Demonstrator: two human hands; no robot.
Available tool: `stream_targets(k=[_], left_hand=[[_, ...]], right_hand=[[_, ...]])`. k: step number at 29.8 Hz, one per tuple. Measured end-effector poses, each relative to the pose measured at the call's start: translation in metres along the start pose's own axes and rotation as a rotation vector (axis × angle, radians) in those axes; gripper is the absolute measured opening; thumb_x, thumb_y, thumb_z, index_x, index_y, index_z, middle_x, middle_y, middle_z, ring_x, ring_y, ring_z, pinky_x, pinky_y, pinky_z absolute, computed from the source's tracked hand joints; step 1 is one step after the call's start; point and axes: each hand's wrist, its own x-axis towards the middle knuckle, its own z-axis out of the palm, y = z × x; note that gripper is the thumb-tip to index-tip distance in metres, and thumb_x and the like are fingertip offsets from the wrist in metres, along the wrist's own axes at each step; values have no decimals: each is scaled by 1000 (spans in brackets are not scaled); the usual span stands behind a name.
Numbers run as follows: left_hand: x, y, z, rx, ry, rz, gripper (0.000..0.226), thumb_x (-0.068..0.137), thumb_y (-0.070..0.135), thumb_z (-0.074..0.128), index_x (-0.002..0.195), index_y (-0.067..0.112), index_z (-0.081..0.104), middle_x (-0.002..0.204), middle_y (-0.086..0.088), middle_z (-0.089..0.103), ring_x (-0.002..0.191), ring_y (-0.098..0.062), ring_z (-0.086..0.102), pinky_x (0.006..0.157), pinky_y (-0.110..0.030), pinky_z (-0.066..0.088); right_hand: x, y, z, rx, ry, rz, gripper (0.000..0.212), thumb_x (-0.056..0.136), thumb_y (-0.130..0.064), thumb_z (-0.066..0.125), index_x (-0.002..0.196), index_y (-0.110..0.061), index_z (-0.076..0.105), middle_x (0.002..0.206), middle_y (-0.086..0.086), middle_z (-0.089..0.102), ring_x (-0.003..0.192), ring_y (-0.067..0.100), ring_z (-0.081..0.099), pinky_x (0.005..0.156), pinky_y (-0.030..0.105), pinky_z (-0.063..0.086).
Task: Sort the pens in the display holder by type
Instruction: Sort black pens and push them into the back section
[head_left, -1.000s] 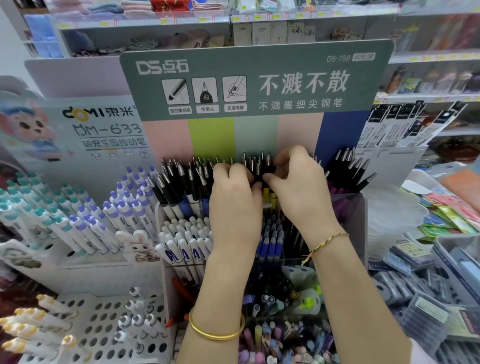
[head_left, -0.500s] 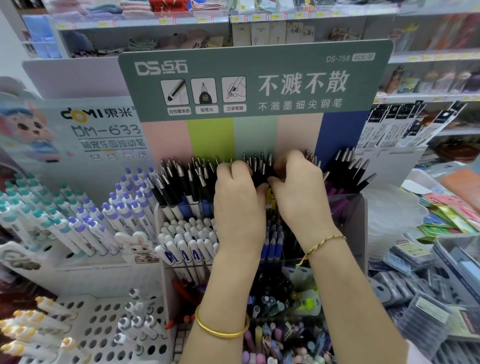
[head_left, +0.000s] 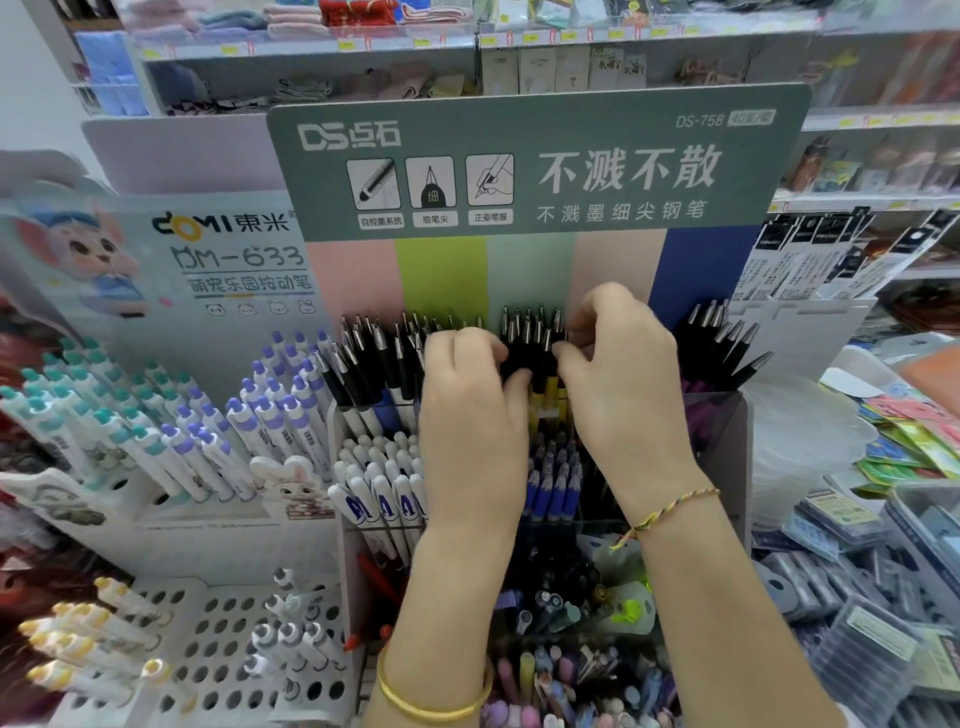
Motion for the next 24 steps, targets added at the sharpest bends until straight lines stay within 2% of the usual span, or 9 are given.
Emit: stream_targets(k=[2,4,7,10,16,20,24], left_hand=[[1,-7,-17,34,78,-68,14,84,7,67,94,8,57,97,0,46,82,-18,52,74,-21,39],[3,-16,-32,82,107,-176,12,86,12,65,95,9,58,98,-1,50,83,-18,52,72,-19,35],[1,-23,-39,169,21,-239,14,89,19,61,102,13,65,100,-2,62,94,-20,56,79,-26,41],[-7,-25,-34,238,-41,-170,23,88,15,60,110,14,67,108,-4,66,102,-26,56,83,-40,45],[-10,-29,-20,306,-42,-79,29,83,3,59,110,8,68,114,-6,67,100,-32,54,81,-35,40],[-11,-29,-15,321,-15,-106,28,81,2,61,108,3,68,113,-13,68,98,-37,59,80,-41,47],[-8,-20,-14,322,-102,-149,37,91,12,45,125,6,57,124,-13,61,110,-34,53,86,-42,44]], right_hand=[[-2,-10,3,113,-41,-18,13,81,-1,62,90,-8,55,87,7,60,81,28,61,76,40,48],[-7,-21,10,166,-122,-30,14,82,-1,61,94,-8,58,88,7,62,82,28,63,76,45,51],[-13,-31,23,147,-198,-43,21,82,-2,62,102,-7,57,97,8,61,91,26,59,83,43,48],[-14,-35,31,133,-237,-28,28,81,0,62,107,-6,55,104,11,59,96,29,57,87,42,44],[-16,-35,34,102,-234,-16,24,83,0,59,105,-6,55,104,12,61,95,28,57,85,39,43],[-19,-33,36,45,-225,-33,25,86,-3,57,110,-7,57,110,11,62,102,27,56,87,35,41],[-24,-31,36,47,-251,-21,30,86,0,53,115,-8,58,114,11,63,108,27,56,89,33,40]])
